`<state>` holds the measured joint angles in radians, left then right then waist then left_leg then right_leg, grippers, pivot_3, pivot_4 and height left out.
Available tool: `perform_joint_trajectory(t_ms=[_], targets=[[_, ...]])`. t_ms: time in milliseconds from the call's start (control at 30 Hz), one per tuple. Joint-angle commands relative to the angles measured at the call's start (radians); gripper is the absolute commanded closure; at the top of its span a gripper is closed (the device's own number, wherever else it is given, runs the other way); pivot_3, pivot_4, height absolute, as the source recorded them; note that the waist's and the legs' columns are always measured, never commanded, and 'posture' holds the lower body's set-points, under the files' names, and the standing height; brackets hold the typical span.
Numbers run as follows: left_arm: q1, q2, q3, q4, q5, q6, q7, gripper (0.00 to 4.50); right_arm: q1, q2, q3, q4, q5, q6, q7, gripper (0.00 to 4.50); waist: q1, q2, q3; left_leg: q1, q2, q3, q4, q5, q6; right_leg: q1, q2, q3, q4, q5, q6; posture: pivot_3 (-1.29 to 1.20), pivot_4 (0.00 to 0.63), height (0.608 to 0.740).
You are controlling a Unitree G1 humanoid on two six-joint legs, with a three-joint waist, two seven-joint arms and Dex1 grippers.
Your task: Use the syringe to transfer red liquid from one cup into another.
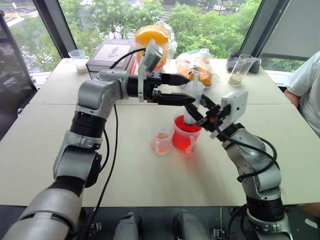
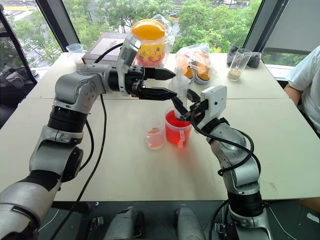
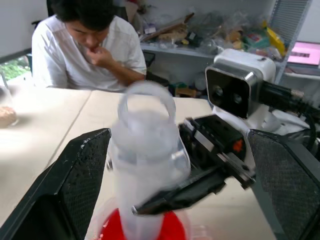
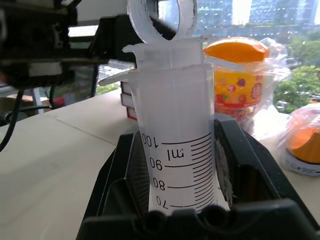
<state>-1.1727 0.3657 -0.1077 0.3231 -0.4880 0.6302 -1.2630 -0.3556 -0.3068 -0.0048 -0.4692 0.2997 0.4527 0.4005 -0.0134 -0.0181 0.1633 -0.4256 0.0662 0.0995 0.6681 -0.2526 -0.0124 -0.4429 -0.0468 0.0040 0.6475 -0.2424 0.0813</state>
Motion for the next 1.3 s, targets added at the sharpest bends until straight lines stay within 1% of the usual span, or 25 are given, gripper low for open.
perform_joint_trajectory(t_ms=[33,233,367,767,967,1300], targets=[[-0.028,0.004,0.005,0.021,0.024,-0.052,-0.005,0.0,-0.018,-0.01,-0.01,-0.029,0.013,-0.005,0.004,3.11,0.0,0.0,0.0,0.0,0.0,0.0,0.0,0.0,0.0,0.0,0.0,0.0,0.0,0.0,0.0,0.0,0.15,0.74],[-0.021,0.005,0.017,-0.03,-0.019,0.011,-0.03,0.0,-0.018,-0.016,-0.014,-0.028,0.015,-0.002,0.007,3.11,0.0,0.0,0.0,0.0,0.0,0.0,0.0,0.0,0.0,0.0,0.0,0.0,0.0,0.0,0.0,0.0,0.15,0.74],[-0.009,0.015,0.016,-0.056,-0.022,0.033,-0.034,0.0,-0.019,-0.016,-0.016,-0.026,0.016,-0.002,0.006,3.11,-0.001,0.0,0.0,0.0,0.0,0.0,0.0,0.0,0.0,0.0,0.0,0.0,0.0,0.0,0.0,0.0,0.15,0.74],[0.037,0.085,0.033,-0.159,-0.052,0.103,-0.032,0.0,-0.029,-0.016,-0.031,-0.006,0.024,-0.006,0.001,3.11,-0.001,0.0,0.0,0.0,0.0,0.0,0.0,0.0,0.0,0.0,0.0,0.0,0.0,0.0,0.0,0.0,0.15,0.74],[0.034,0.05,0.029,-0.17,-0.073,0.107,0.007,0.0,-0.026,-0.017,-0.026,-0.007,0.027,-0.004,0.004,3.11,0.0,0.0,0.0,0.0,0.0,0.0,0.0,0.0,0.0,0.0,0.0,0.0,0.0,0.0,0.0,0.0,0.15,0.74],[0.046,-0.022,0.007,-0.138,-0.066,0.097,0.049,0.0,-0.023,-0.033,-0.028,-0.02,0.034,0.007,0.0,3.11,-0.001,0.0,0.0,0.0,0.0,0.0,0.0,0.0,0.0,0.0,0.0,0.0,0.0,0.0,0.0,0.0,0.15,0.74]])
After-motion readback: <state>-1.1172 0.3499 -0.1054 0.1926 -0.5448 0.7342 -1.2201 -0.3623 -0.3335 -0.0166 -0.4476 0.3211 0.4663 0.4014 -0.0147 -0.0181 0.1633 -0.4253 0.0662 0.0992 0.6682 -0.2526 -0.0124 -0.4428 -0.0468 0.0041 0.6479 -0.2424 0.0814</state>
